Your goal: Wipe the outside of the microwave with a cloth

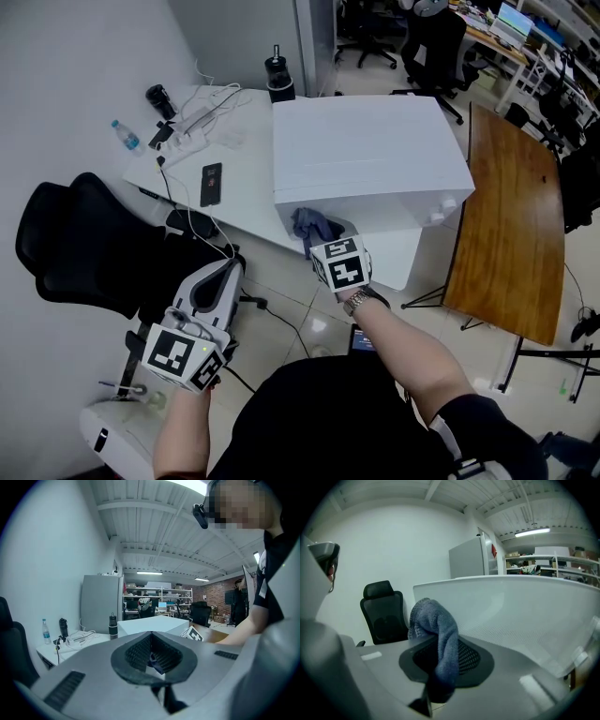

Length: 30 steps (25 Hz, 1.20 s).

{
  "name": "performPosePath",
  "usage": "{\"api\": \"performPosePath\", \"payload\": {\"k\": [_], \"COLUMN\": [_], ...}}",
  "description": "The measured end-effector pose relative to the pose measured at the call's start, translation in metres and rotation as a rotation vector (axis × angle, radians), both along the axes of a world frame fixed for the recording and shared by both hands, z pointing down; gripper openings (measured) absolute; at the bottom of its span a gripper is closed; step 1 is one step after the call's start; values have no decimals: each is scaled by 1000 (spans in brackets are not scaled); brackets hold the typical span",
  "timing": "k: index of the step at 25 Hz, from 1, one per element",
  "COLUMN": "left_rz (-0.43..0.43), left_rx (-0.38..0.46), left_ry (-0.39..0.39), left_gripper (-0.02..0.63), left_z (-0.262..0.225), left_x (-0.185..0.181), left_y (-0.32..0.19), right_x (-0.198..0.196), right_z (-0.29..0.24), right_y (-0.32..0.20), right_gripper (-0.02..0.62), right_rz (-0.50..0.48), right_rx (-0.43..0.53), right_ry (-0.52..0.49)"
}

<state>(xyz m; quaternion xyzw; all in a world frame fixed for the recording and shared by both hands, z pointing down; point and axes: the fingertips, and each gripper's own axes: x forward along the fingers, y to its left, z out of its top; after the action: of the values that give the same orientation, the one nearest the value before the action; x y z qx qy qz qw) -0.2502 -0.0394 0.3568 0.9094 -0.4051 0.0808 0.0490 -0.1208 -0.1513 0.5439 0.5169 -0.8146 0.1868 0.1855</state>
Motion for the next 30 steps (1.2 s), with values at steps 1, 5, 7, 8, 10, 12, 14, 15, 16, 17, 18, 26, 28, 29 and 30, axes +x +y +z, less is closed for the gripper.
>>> {"api": "performPosePath", "payload": {"k": [1,5,7,8,10,12,14,15,16,17,18,26,28,29,30], "left_rz": [7,36,50,57,65,69,70,71,71,70,69,52,44,40,36], "left_rx": [-2,-9,-12,-12,-10,-11,-17,-20,-22,-24,-25,-27,-30,-32,-34], "left_ry": [2,10,13,15,16,17,19,21,25,28,30,31,29,27,26], "left_gripper": [5,5,5,5,5,5,5,5,5,5,5,5,5,5,5], "left_z": [1,4,5,4,3,2,2,2,2,1,0,-5,-4,-4,-4], "left_x": [3,18,26,29,37,44,54,59,64,70,77,141,154,159,164], "left_y": [-1,-3,-2,-2,-1,-2,-1,-1,0,0,1,14,18,21,23], "right_x": [6,30,44,52,66,82,99,108,117,127,136,210,225,233,241], "right_z": [0,1,1,1,0,-2,-1,-1,-1,-1,-1,-6,-5,-4,-4], "right_y": [0,2,5,6,8,8,10,11,12,14,15,22,24,25,26], "right_gripper": [67,67,67,67,67,67,67,67,67,67,67,66,66,66,66], "right_rz": [7,36,53,62,77,92,108,115,123,131,139,162,170,177,185], "right_rx": [1,-2,-4,-4,-2,-1,-3,-5,-7,-9,-12,-19,-26,-31,-36], "right_ry": [3,23,34,40,49,53,57,59,59,58,56,61,54,51,49]}}
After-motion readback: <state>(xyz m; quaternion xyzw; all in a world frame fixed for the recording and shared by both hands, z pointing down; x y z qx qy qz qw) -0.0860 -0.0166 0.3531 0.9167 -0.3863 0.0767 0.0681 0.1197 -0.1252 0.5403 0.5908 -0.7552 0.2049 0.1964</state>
